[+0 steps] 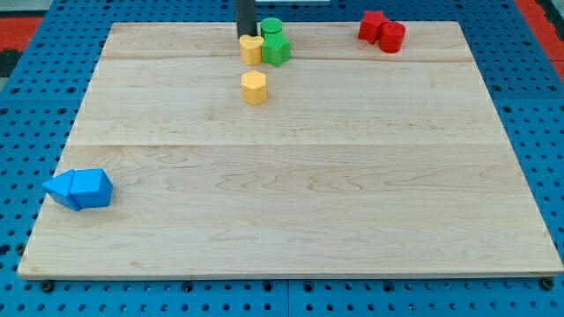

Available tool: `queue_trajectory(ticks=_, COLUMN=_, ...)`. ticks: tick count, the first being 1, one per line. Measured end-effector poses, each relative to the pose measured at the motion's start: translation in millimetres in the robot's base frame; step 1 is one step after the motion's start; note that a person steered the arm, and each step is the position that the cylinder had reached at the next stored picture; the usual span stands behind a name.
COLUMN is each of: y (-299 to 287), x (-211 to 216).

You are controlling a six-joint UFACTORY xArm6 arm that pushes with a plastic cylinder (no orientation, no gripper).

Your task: Move the yellow hexagon to the green star

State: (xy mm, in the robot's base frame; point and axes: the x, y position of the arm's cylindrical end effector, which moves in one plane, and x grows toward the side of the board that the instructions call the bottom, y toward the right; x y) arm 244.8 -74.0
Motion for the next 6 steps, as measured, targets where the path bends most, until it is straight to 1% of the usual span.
queue_trajectory(ticks=1, y=-26, x=76)
queue_trajectory(ticks=2, y=-11, x=121)
queue_trajectory(ticks=3, y=13, x=139)
queue_trajectory(ticks=6, y=21, x=77)
